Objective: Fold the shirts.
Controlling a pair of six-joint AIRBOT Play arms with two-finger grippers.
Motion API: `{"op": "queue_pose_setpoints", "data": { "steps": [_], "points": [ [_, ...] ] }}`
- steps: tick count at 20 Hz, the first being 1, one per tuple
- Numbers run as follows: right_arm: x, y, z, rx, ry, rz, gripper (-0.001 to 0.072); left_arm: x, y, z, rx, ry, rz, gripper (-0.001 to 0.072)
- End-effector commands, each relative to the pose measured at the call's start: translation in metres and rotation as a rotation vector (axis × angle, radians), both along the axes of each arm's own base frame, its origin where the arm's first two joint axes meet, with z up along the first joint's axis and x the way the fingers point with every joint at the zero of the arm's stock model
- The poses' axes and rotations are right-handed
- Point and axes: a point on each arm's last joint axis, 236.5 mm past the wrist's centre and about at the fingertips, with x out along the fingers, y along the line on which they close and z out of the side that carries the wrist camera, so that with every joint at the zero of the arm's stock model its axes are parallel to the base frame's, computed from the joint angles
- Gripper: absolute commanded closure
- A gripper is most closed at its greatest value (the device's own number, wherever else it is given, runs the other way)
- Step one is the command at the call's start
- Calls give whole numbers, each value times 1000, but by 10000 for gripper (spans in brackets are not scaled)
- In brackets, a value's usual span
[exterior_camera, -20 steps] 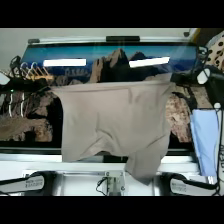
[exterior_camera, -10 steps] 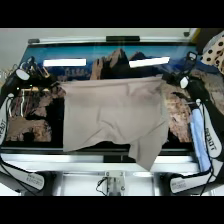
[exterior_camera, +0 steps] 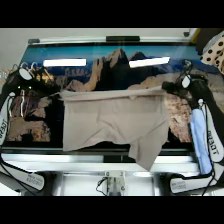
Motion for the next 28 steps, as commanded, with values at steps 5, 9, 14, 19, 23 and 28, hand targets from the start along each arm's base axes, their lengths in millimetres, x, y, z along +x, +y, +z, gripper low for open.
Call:
{"op": "queue_pose_setpoints", "data": {
  "steps": [5,9,14,19,23,28],
  "points": [
    [-82,1,-32,-19,353,57,650,-105,-4,-48,15,374,-62,676],
    [-85,12,-37,29,376,50,650,-105,-7,-47,2,370,-61,676],
    [-94,17,-44,50,421,60,649,-107,-11,-32,-14,352,-94,676],
    [-95,-4,-31,-40,411,66,650,-100,-13,2,-11,258,-102,676],
    [-94,0,-32,-23,404,53,650,-132,-31,-22,-46,353,-118,676],
    [-94,4,-31,2,402,25,309,-142,-37,-51,-34,360,-64,570]
  ]
}}
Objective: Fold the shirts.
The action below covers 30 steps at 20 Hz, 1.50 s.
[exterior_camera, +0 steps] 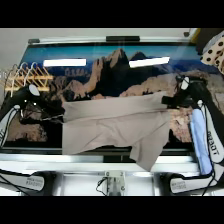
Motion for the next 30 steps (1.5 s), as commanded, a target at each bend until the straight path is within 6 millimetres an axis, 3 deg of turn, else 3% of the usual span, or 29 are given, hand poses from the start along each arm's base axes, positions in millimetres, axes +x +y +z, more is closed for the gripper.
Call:
{"op": "queue_pose_setpoints", "data": {
  "steps": [1,2,6,8,9,11,14,18,20,22,30],
  "points": [
    [-3,9,1,40,10,-2,205,-1,-2,-6,3,1,34,353],
    [-8,11,4,45,37,24,205,1,2,3,-2,7,36,198],
    [-48,-10,36,-6,225,167,205,16,33,61,-17,-63,45,201],
    [-71,-26,52,28,264,126,205,6,47,81,-13,-91,85,203],
    [-79,-34,60,55,250,82,205,-10,50,83,-19,-77,98,203],
    [-92,-46,67,103,200,0,205,-56,37,68,-74,-13,133,214],
    [-106,-39,61,195,150,-80,205,-114,-11,29,-211,3,204,214],
    [-112,-23,55,258,166,-83,205,-161,-27,-2,-229,31,217,214],
    [-109,-16,56,288,153,-85,205,-168,-28,-9,-227,39,217,215],
    [-108,-14,57,300,152,-85,205,-163,-25,-11,-215,14,224,254],
    [-110,-10,58,315,160,-88,205,-164,-27,-15,-211,20,229,255]
  ]
}}
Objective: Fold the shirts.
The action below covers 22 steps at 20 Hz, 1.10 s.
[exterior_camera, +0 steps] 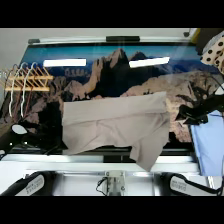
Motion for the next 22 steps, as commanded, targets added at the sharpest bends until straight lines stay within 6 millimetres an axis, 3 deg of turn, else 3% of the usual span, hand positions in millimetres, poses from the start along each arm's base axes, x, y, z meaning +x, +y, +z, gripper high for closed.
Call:
{"op": "queue_pose_setpoints", "data": {
  "steps": [1,2,4,7,14,18,22],
  "points": [
    [-3,3,1,14,11,0,205,1,-1,-7,16,-10,-2,274],
    [-5,4,1,17,19,2,205,-1,-6,-8,5,-3,-6,368],
    [-20,9,-7,42,67,41,204,-6,-12,-11,-3,16,-30,677],
    [-49,34,-28,134,97,100,203,-3,-10,-9,4,5,-42,675],
    [-92,54,-91,90,128,138,203,19,-7,2,7,-51,-17,675],
    [-93,58,-101,75,117,139,203,19,-7,2,7,-51,-18,675],
    [-112,68,-110,106,162,125,205,20,-7,2,8,-53,-16,675]
  ]
}}
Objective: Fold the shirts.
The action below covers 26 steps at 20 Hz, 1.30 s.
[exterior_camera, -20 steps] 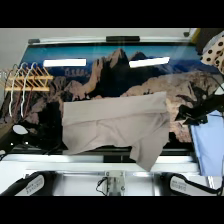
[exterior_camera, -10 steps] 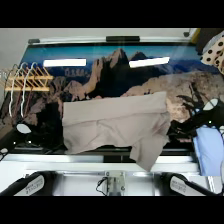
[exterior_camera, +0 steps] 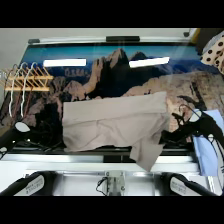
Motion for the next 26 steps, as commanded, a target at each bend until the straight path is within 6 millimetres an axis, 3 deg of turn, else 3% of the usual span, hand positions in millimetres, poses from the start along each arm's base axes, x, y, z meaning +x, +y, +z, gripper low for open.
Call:
{"op": "queue_pose_setpoints", "data": {
  "steps": [1,4,5,7,11,12,14,21,24,26],
  "points": [
    [-11,5,-15,-1,8,-7,211,0,-2,2,-10,4,3,675],
    [-1,2,-12,-25,-30,-21,629,1,0,2,-7,-1,9,675],
    [8,0,-6,-36,-69,-24,649,4,3,3,-2,-11,4,675],
    [33,-7,17,-57,-182,1,650,18,9,14,0,-68,-40,675],
    [94,-37,80,-174,-392,33,651,70,26,62,23,-221,-72,676],
    [107,-44,89,-198,-420,34,651,83,30,71,37,-256,-62,676],
    [133,-39,100,-165,-465,5,651,104,29,81,26,-293,-16,676],
    [250,-24,109,-56,-595,-96,651,187,28,88,-63,-373,106,675],
    [298,-19,92,-116,-621,-91,651,218,34,80,-74,-360,132,675],
    [320,-14,80,-119,-626,-100,650,235,38,72,-77,-353,152,675]
  ]
}}
